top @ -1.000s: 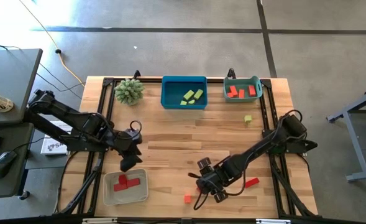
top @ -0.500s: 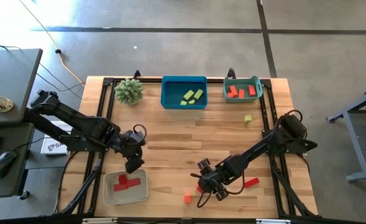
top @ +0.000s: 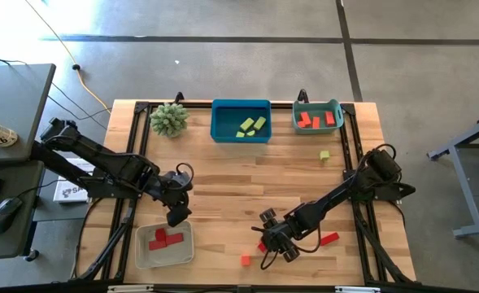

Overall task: Sort & place blocks by color
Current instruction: Put the red block into the gray bin

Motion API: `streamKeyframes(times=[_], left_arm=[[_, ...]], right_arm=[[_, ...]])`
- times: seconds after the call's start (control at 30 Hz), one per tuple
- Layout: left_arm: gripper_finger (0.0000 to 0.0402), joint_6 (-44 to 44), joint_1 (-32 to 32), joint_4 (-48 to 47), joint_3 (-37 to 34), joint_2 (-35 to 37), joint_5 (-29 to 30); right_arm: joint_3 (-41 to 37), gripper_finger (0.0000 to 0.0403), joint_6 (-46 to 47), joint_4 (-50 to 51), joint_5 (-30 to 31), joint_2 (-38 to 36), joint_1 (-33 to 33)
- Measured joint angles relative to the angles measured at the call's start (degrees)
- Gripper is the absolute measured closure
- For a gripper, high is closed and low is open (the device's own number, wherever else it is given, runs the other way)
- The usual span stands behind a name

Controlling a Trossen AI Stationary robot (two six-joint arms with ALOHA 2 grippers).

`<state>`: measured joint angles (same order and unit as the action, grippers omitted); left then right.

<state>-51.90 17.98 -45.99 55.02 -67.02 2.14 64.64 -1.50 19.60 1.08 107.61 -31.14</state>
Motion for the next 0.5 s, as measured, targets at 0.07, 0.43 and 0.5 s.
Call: streamKeyframes(times=[0.07,0.43,0.5], left_arm=[[0.0167,0.0,0.0,-0.01,0.0,0.01,0.01],[0.0167,0.73,0.0,0.46,0.0,0.01,0.01],[0.0167,0.99,0.0,0.84,0.0,0.03,0.01]], right_arm=[[0.0,0.0192,0.27,-0.09,-0.11,0.0,0.0],[0.22,0.029,8.93,-2.12,-5.9,2.12,0.09],[0.28,0.0299,11.62,-2.5,-5.88,2.27,0.07]])
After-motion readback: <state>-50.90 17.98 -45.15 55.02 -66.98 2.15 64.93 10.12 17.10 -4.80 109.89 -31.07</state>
